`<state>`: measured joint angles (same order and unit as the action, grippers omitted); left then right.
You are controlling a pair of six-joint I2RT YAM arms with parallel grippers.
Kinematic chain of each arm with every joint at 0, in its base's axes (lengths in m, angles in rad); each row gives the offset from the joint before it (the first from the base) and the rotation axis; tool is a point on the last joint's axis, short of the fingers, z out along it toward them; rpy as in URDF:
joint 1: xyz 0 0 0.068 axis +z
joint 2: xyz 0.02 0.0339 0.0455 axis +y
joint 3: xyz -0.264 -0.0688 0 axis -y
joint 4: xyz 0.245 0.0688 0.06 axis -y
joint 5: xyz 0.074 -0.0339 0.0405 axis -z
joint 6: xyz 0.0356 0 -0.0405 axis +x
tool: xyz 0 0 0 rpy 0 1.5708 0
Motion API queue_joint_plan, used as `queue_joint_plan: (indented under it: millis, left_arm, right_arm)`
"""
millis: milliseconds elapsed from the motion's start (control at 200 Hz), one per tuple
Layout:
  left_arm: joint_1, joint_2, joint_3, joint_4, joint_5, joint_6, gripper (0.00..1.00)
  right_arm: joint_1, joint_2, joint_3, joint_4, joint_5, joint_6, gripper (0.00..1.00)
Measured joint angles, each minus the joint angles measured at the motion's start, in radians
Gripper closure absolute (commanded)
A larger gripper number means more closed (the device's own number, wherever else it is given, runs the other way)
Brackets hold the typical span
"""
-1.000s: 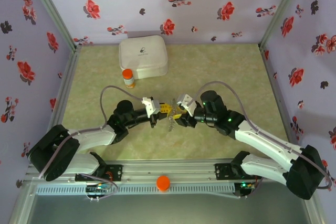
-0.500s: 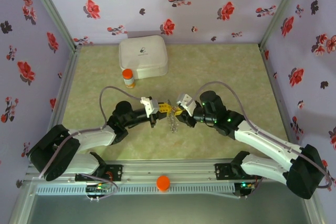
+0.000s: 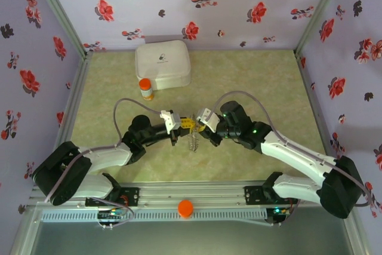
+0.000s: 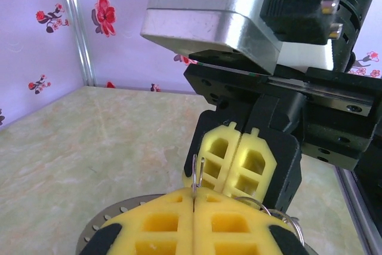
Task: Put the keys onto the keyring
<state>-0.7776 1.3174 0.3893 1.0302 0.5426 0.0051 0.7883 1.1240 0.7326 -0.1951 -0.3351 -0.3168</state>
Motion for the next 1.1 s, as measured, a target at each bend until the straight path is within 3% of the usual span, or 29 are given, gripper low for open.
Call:
queue_joint_plan:
  millis: [135,375,1100]
  left_arm:
    - [0.0,0.0,0.0,0.021,0.0,0.001,1.0]
    - [-0.005,0.016,0.0,0.03,0.0,0.029,1.0]
    - [-0.01,0.026,0.0,0.031,0.068,0.026,1.0]
  right_arm:
    - [-0.012,-0.061,-0.017,-0.045,0.006,-0.011,0.67]
    - [-0.077,-0.236,-0.04,-0.072,-0.036,-0.058,0.67]
    - [-0.082,-0.124,-0.029,0.068,-0.163,-0.07,0.81]
